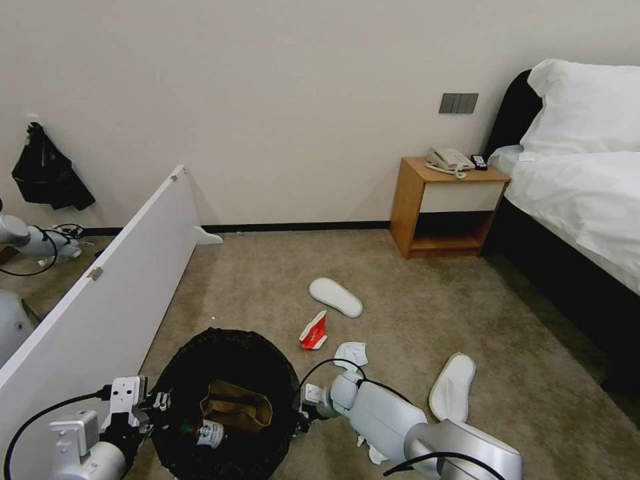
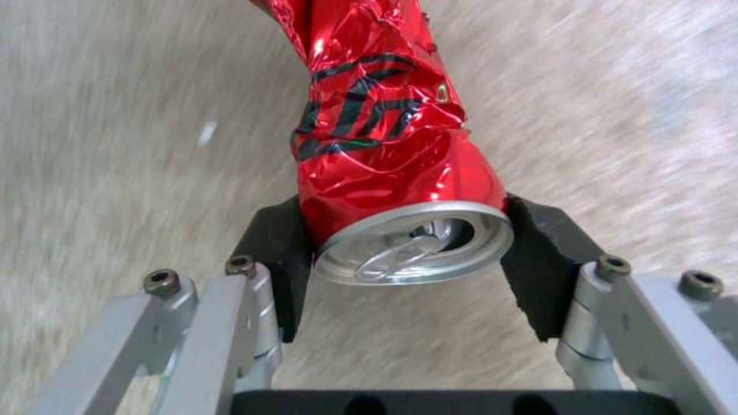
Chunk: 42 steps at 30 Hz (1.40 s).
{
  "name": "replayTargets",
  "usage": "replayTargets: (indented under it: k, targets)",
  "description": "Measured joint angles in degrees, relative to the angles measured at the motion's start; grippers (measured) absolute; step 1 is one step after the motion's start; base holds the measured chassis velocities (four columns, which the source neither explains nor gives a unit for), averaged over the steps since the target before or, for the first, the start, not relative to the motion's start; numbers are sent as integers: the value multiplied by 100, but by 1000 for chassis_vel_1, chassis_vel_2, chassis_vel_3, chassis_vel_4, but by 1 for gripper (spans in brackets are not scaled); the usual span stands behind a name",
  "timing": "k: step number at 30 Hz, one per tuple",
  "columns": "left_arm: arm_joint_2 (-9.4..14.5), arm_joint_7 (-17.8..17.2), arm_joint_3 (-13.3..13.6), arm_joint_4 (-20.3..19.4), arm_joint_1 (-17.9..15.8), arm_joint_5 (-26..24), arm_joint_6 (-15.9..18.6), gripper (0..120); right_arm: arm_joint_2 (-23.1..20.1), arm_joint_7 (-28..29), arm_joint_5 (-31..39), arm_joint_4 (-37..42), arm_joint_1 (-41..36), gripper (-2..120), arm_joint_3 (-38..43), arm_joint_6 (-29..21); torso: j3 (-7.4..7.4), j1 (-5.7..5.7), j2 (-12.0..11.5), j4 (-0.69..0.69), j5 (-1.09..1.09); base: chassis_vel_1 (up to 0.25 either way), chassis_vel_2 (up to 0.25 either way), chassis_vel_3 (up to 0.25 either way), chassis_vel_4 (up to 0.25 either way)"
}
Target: Pick up the trash bin, then pick up the garbage from the floor and place it into the trash bin.
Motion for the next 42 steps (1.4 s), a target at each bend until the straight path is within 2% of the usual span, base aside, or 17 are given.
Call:
replayTargets:
  k: [4, 11, 12, 13, 14, 16, 18, 19, 21, 22, 23, 25, 30, 31, 34, 37, 42]
  targets:
    - [197, 10, -75, 106, -37, -271, 5, 2, -1, -170, 79, 140, 38, 51, 879, 102, 0, 0, 0, -3, 0, 0, 0, 0, 0]
    - [427, 54, -51, 272, -61, -486, 22, 2, -20, -178, 758, 731, 70, 51, 1569, 83, 0, 0, 0, 1, 0, 0, 0, 0, 0]
    - [491, 71, 14, 326, -69, -503, 11, 2, -130, -174, 1039, 1053, 16, 51, 1692, 70, -1, 0, 0, 6, 4, 0, 0, 0, 0]
    - [564, 91, 143, 396, -79, -508, -3, 2, -524, -154, 1547, 1672, -176, 51, 1974, 25, -1, 0, 0, 4, 0, 0, 0, 0, 0]
    - [564, 91, 143, 396, -79, -508, -3, 2, -524, -154, 1547, 1672, -176, 51, 1974, 25, -1, 0, 0, 4, 0, 0, 0, 0, 0]
    - [653, 90, 338, 488, -194, -512, -3, 2, -1024, -113, 2099, 2540, -520, 51, 2372, -68, 0, 0, 0, -5, 1, 0, 0, 0, 0]
    - [682, 80, 403, 516, -251, -523, -4, 2, -1170, -97, 2283, 2832, -635, 51, 2493, -79, 0, 0, 0, -8, 2, 0, 0, 0, 0]
    - [739, 55, 545, 566, -400, -569, -6, 2, -1456, -85, 2635, 3390, -868, 51, 2754, 23, -1, 0, 0, -11, -1, 0, 0, 0, 0]
    - [757, 35, 612, 581, -464, -594, -6, 2, -1562, -166, 2759, 3629, -971, 51, 2869, 190, 0, 0, 0, -11, 1, 0, 0, 0, 0]
    - [760, 27, 660, 593, -503, -608, -6, 2, -1649, -276, 2850, 3881, -1061, 51, 2947, 318, -1, 0, 0, -4, 3, 0, 0, 0, 0]
    - [760, 27, 660, 593, -503, -608, -6, 2, -1649, -276, 2850, 3881, -1061, 51, 2947, 318, -1, 0, 0, -4, 3, 0, 0, 0, 0]
    - [785, 9, 777, 687, -615, -652, -13, 2, -2024, -449, 3409, 4879, -1380, 51, 2997, 375, -1, 0, 0, 4, 2, 0, 0, 0, 0]
    - [884, 27, 938, 848, -731, -702, -24, 2, -2457, -708, 4456, 5914, -1647, 51, 2951, 247, -1, 0, 0, -6, 1, 0, 0, 0, 0]
    - [911, 27, 971, 870, -777, -748, -24, 2, -2617, -913, 4754, 6215, -1669, 51, 2854, 193, -1, 0, 0, -2, 2, 0, 0, 0, 0]
    - [929, -16, 978, 871, -822, -851, -13, 2, -2768, -1101, 4906, 6401, -1673, 51, 2735, 133, -1, 0, 0, -1, 1, 0, 0, 0, 0]
    - [979, -122, 972, 855, -852, -1067, 51, 2, -3066, -1691, 4937, 6538, -1630, 51, 2362, 43, -1, 0, 0, -1, 1, 0, 0, 0, 0]
    - [998, -154, 952, 843, -765, -1170, 84, 2, -3361, -1987, 4763, 6553, -1543, 51, 1970, 41, -1, 0, 0, 0, 1, 0, 0, 0, 0]
